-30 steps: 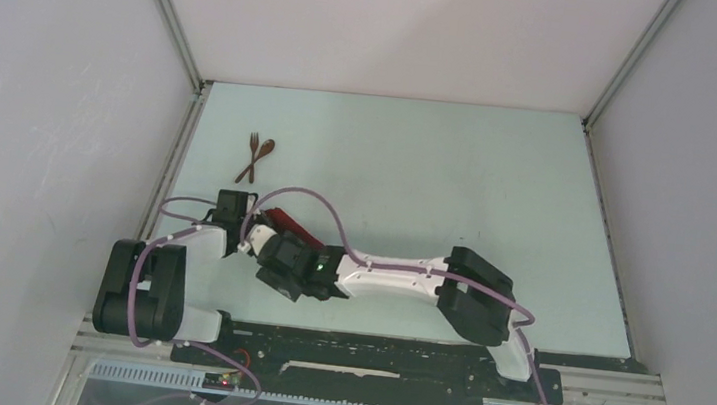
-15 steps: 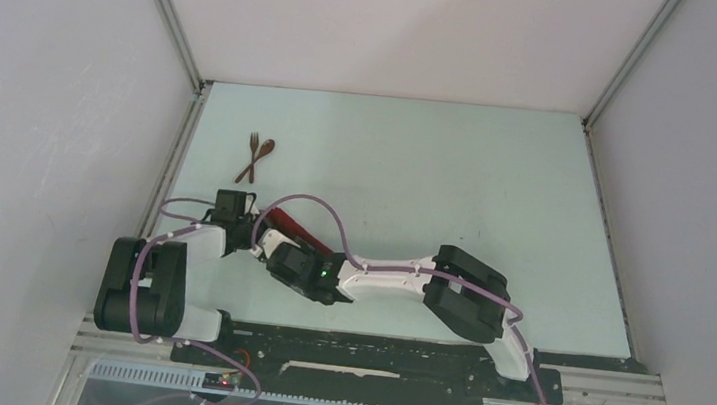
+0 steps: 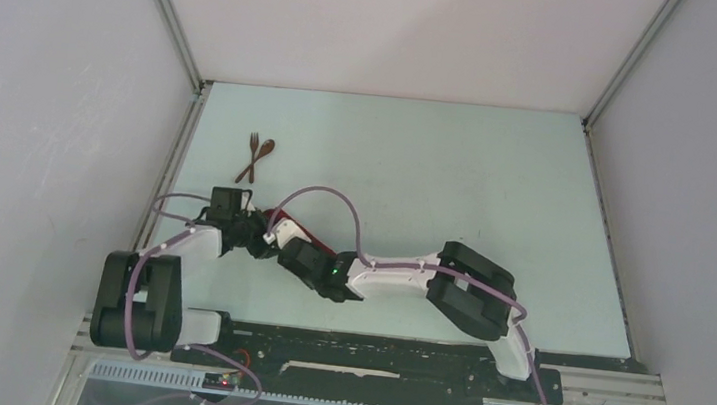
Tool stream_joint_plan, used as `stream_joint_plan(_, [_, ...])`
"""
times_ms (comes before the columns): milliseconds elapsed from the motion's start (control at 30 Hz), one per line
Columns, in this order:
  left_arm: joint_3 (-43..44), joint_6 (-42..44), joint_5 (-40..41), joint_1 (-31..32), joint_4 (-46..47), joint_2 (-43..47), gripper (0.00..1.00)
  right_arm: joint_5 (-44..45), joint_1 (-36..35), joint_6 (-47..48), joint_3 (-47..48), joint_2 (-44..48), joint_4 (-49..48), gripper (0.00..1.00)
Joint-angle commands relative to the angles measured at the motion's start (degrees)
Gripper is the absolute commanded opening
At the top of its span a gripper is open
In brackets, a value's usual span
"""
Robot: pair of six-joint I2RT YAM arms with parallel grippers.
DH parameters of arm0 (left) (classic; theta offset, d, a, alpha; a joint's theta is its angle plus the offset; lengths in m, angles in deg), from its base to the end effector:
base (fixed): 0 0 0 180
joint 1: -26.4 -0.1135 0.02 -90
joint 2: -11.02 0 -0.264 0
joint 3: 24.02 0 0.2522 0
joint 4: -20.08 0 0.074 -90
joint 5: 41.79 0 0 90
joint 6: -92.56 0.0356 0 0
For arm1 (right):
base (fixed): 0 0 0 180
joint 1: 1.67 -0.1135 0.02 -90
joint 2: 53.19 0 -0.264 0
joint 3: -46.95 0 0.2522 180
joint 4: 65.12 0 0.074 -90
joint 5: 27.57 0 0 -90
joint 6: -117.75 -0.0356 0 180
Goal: Fold the napkin into a case and place the utensils inside
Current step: Pick up the smaller rectangle-folded napkin from the center of the board, then turn over the smaller rectangle-folded napkin at the center of the board.
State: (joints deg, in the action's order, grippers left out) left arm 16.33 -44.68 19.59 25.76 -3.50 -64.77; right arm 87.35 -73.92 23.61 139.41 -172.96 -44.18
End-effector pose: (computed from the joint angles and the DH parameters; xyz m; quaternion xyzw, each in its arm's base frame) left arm 0.2150 -0.0147 0.1329 -0.3186 0.8802 -0.3211 0.1435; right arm 0.1502 0.4201 0.1477 -0.4472 0.7989 0.0567 0.3981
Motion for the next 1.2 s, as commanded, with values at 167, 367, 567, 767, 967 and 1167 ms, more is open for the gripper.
stream_joint_plan(167, [17.4, 10.4, 3.9, -1.5, -17.4, 17.9, 0.44, -38.9, 11.5, -10.4, -9.5, 17.0, 1.6, 0.0])
stream_joint_plan(367, [26.3, 16.3, 9.2, -1.7, -25.5, 24.3, 0.5, -73.0, 22.2, -28.9, -19.7, 19.0, -15.6, 0.0])
stream_joint_plan(567, [26.5, 17.2, 3.5, -1.6, -26.8, 22.6, 0.51, -85.5, 32.0, -54.5, -34.5, 12.0, -49.9, 0.0])
stream_joint_plan(767, [24.3, 17.4, -0.3, -0.6, -25.7, 20.2, 0.51, -87.3, 40.0, -64.9, -42.7, 1.8, -74.1, 0.0])
stream_joint_plan(967, [21.8, 15.6, -0.6, 6.7, -22.3, 15.2, 0.52, -85.3, 45.2, -56.8, -45.5, 2.5, -64.4, 0.13])
stream_joint_plan(1167, [17.6, 6.5, -3.8, 19.1, -5.9, 4.3, 0.49, -69.4, 50.3, -27.4, -39.2, 17.5, -11.5, 0.58])
